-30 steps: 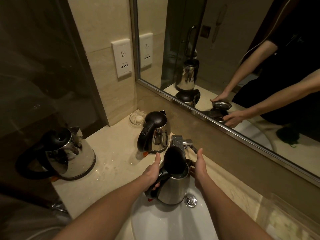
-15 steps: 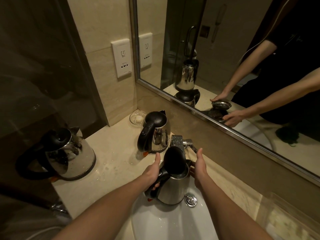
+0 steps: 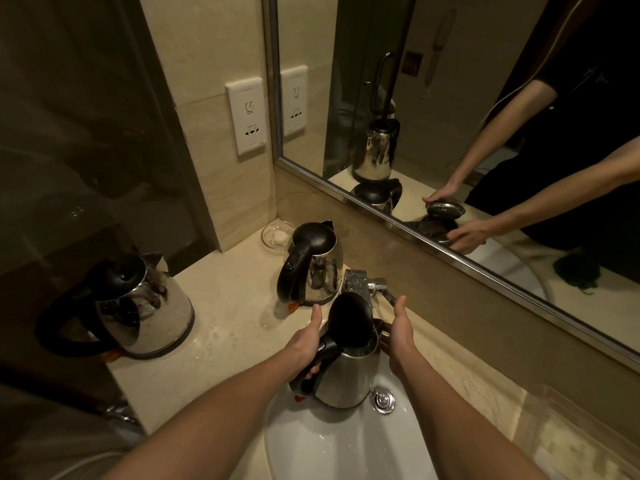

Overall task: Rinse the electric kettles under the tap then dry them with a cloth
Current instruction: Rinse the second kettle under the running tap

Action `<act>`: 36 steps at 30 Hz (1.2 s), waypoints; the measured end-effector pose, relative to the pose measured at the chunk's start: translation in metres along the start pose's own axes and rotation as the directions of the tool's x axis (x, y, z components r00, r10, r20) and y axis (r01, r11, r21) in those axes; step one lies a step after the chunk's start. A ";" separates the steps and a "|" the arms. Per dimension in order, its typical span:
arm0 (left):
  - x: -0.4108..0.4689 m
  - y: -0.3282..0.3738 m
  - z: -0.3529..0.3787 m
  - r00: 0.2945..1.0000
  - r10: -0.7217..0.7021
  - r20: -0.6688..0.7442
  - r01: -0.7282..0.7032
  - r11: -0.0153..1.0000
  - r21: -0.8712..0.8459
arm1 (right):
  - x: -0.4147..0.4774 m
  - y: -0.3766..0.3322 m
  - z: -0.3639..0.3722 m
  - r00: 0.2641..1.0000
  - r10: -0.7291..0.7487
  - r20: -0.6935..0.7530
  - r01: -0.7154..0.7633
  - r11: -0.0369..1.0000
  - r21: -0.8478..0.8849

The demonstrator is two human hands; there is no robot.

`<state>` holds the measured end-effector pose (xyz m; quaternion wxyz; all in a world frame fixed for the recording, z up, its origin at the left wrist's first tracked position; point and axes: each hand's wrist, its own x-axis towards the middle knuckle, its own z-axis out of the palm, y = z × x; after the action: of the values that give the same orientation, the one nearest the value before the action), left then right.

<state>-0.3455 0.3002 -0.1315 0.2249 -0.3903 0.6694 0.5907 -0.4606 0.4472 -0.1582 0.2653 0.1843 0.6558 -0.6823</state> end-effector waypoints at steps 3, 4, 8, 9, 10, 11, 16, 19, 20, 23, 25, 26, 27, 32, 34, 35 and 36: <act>0.000 0.000 -0.001 1.000 -0.001 -0.006 0.001 1.000 0.000 | 0.000 0.002 0.003 1.000 0.002 0.000 -0.002 1.000 -0.005; 0.000 -0.001 -0.001 1.000 0.000 -0.008 0.000 1.000 0.002 | -0.001 0.001 0.003 1.000 0.001 0.000 -0.001 1.000 -0.002; 0.001 -0.001 -0.002 1.000 0.000 -0.014 0.000 1.000 0.010 | -0.003 0.001 0.005 1.000 -0.003 0.006 0.003 1.000 -0.007; 0.001 -0.001 -0.002 1.000 -0.001 -0.016 0.002 1.000 0.008 | -0.003 0.002 0.005 1.000 -0.003 0.006 0.003 1.000 -0.006; 0.001 -0.002 -0.003 1.000 -0.003 -0.019 0.003 1.000 0.007 | -0.004 0.002 0.005 1.000 -0.003 0.003 0.003 1.000 -0.007; 0.002 -0.002 -0.003 1.000 -0.004 -0.021 0.004 1.000 0.008 | -0.004 0.001 0.005 1.000 -0.004 0.003 0.004 1.000 -0.006; 0.001 -0.003 -0.003 1.000 -0.006 -0.016 0.006 1.000 0.010 | -0.007 0.001 0.006 1.000 -0.009 0.001 0.009 1.000 -0.007; 0.002 -0.005 -0.003 1.000 -0.008 -0.012 0.008 1.000 0.011 | -0.010 0.001 0.007 1.000 -0.002 0.003 0.002 1.000 -0.005; 0.002 -0.006 -0.004 1.000 -0.007 -0.014 0.008 1.000 0.007 | -0.010 0.001 0.007 1.000 -0.002 -0.001 0.002 1.000 -0.005; 0.003 -0.006 -0.004 1.000 -0.002 -0.014 0.002 1.000 0.011 | -0.010 0.001 0.007 1.000 -0.003 -0.007 0.003 1.000 -0.001; 0.004 -0.007 -0.005 1.000 0.007 -0.017 -0.006 1.000 0.012 | -0.012 0.001 0.008 1.000 -0.001 -0.004 0.001 1.000 -0.020; 0.004 -0.007 -0.005 1.000 0.011 -0.021 -0.011 1.000 0.010 | -0.012 0.002 0.009 1.000 -0.001 0.000 0.001 1.000 -0.028; 0.005 -0.008 -0.005 1.000 0.013 -0.025 -0.013 1.000 0.008 | -0.014 0.002 0.009 1.000 0.001 -0.001 -0.001 0.999 -0.034; 0.005 -0.011 -0.007 0.999 0.024 -0.037 -0.023 0.999 0.022 | -0.020 0.002 0.010 0.998 -0.041 0.046 0.044 0.998 -0.049; 0.007 -0.014 -0.007 0.998 0.028 -0.047 -0.027 0.999 0.039 | -0.023 0.005 0.009 0.997 -0.033 0.064 0.038 0.997 -0.066; 0.007 -0.016 -0.007 0.998 0.028 -0.051 -0.026 0.999 0.039 | -0.027 0.006 0.009 0.997 -0.029 0.074 0.035 0.996 -0.078; 0.007 -0.018 -0.007 0.998 0.027 -0.056 -0.025 0.999 0.037 | -0.030 0.007 0.009 0.996 -0.025 0.085 0.033 0.995 -0.091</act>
<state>-0.3345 0.2918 -0.1470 0.2052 -0.3940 0.6912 0.5700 -0.4320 0.4417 -0.1456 0.2908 0.1336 0.6776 -0.6621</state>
